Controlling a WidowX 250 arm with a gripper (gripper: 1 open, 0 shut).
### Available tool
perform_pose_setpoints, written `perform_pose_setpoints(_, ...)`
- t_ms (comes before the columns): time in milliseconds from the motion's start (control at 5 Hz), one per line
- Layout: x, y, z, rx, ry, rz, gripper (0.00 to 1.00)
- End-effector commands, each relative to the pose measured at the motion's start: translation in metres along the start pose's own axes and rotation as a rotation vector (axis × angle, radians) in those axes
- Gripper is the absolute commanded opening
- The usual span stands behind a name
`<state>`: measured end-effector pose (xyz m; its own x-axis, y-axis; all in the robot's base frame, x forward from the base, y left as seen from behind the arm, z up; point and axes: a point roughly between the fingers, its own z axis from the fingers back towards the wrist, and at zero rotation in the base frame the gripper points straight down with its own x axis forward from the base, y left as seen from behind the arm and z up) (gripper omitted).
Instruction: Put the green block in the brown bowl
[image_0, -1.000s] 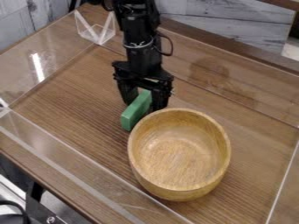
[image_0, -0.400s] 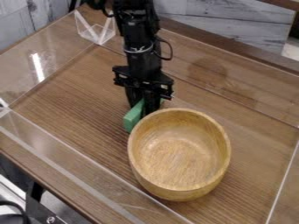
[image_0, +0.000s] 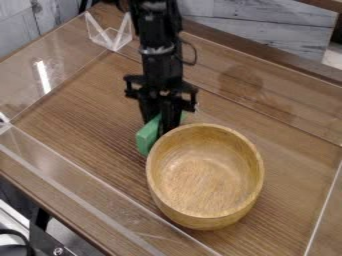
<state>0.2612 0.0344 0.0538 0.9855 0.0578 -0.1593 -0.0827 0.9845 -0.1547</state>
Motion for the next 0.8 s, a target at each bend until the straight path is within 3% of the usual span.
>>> perform_pose_setpoints(0,-0.004,-0.019,0.044,-0.002,-0.07,-0.006,0.0)
perform_pose_setpoints(200,-0.018,-0.045,0.081,-0.012,-0.087,-0.007,0.0)
perform_pose_setpoints(400,-0.043,-0.087,0.118,-0.019,-0.109,-0.058,0.0)
perform_pose_setpoints(600,-0.08,-0.131,0.106,-0.008,-0.099,-0.185,0.0)
